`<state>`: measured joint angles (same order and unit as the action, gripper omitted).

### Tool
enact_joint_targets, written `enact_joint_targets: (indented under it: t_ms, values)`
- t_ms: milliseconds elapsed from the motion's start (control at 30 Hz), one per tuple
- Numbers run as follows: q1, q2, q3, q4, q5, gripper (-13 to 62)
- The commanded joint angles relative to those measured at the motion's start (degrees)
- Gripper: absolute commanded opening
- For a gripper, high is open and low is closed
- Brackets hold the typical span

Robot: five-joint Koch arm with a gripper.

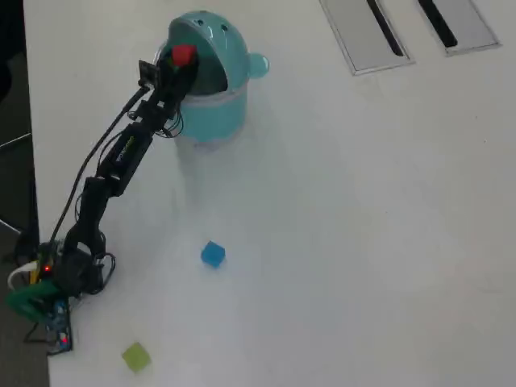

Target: Grasp RGB lego blocks and put them in the bin one by one.

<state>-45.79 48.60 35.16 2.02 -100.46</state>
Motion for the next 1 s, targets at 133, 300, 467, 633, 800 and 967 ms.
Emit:
enact_joint_targets:
  t_ms: [133,300,467,633,800,967]
  values:
    - [0.9,-9.1,-35.3,19.0,-5.4,35.9]
    - [1.3,-9.1,-41.1,26.4,-5.4,34.1]
    - [2.3,-6.2,-47.0,43.5,-6.0,31.1]
    - [2.2,-0.7,-47.0,56.3,-6.0,30.3]
    - [1.1,3.7,-47.0,66.4,-5.1,30.3]
    - [1.3,8.3,-46.9,73.6,-5.0,30.2]
